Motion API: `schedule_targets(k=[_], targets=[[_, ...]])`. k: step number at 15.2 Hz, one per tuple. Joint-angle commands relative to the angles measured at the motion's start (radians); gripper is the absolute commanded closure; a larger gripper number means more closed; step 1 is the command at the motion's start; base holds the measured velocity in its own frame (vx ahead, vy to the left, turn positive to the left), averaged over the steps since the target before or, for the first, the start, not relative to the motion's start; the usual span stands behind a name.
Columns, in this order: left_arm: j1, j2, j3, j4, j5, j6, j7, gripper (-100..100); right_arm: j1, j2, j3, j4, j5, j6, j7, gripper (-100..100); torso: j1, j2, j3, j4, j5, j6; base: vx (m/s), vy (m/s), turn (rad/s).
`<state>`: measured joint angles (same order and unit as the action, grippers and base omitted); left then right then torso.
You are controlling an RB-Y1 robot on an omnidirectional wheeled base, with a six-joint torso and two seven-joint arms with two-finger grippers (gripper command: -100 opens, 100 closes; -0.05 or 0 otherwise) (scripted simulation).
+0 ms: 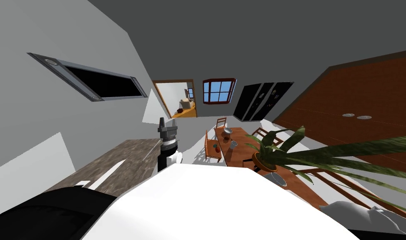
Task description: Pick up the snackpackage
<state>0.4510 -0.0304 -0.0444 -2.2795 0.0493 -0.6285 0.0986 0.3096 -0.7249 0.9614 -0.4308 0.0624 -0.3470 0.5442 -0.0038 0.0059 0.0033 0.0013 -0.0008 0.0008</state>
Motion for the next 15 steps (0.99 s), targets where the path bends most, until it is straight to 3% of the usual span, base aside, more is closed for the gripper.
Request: schedule_targets(k=[1, 2, 6, 8, 9, 14, 15], targets=[[0.000, 0.000, 0.000, 0.000, 0.000, 0.000, 0.000, 0, 0.000, 0.000, 0.000, 0.000, 0.000, 0.000, 0.000, -100, 0.000, 0.000, 0.000, 0.000, 0.000, 0.000, -0.053, -0.052, 0.019], [0.000, 0.000, 0.000, 0.000, 0.000, 0.000, 0.000, 0, 0.001, 0.000, -0.001, -0.006, 0.001, 0.007, -0.001, 100, 0.001, -0.001, 0.000, 0.000, 0.000, 0.000, -0.019, -0.020, 0.003], [0.000, 0.000, 0.000, 0.000, 0.000, 0.000, 0.000, 0, 0.001, -0.001, -0.001, -0.006, 0.001, 0.007, -0.001, 100, 0.005, -0.005, -0.003, -0.001, 0.000, 0.000, -0.004, -0.005, 0.001], [0.000, 0.000, 0.000, 0.000, 0.000, 0.000, 0.000, 0, -0.010, 0.027, -0.010, 0.006, 0.009, 0.024, -0.001, 100, 0.004, -0.005, -0.003, -0.001, -0.001, 0.000, -0.009, -0.018, 0.003], [0.000, 0.000, 0.000, 0.000, 0.000, 0.000, 0.000, 0, 0.008, -0.022, 0.009, -0.011, -0.008, -0.007, -0.001, 100, 0.002, -0.005, -0.003, 0.000, -0.004, 0.000, 0.028, 0.031, -0.057], [0.000, 0.000, 0.000, 0.000, 0.000, 0.000, 0.000, 0, 0.027, -0.071, 0.029, -0.029, -0.025, -0.038, -0.001, 100, 0.006, -0.010, -0.006, -0.001, -0.003, 0.000, 0.070, 0.084, -0.055], [0.000, 0.000, 0.000, 0.000, 0.000, 0.000, 0.000, 0, 0.030, -0.071, 0.023, -0.056, -0.021, -0.011, -0.003, 100, 0.005, -0.010, -0.005, -0.001, -0.003, 0.000, 0.031, 0.038, -0.015]])
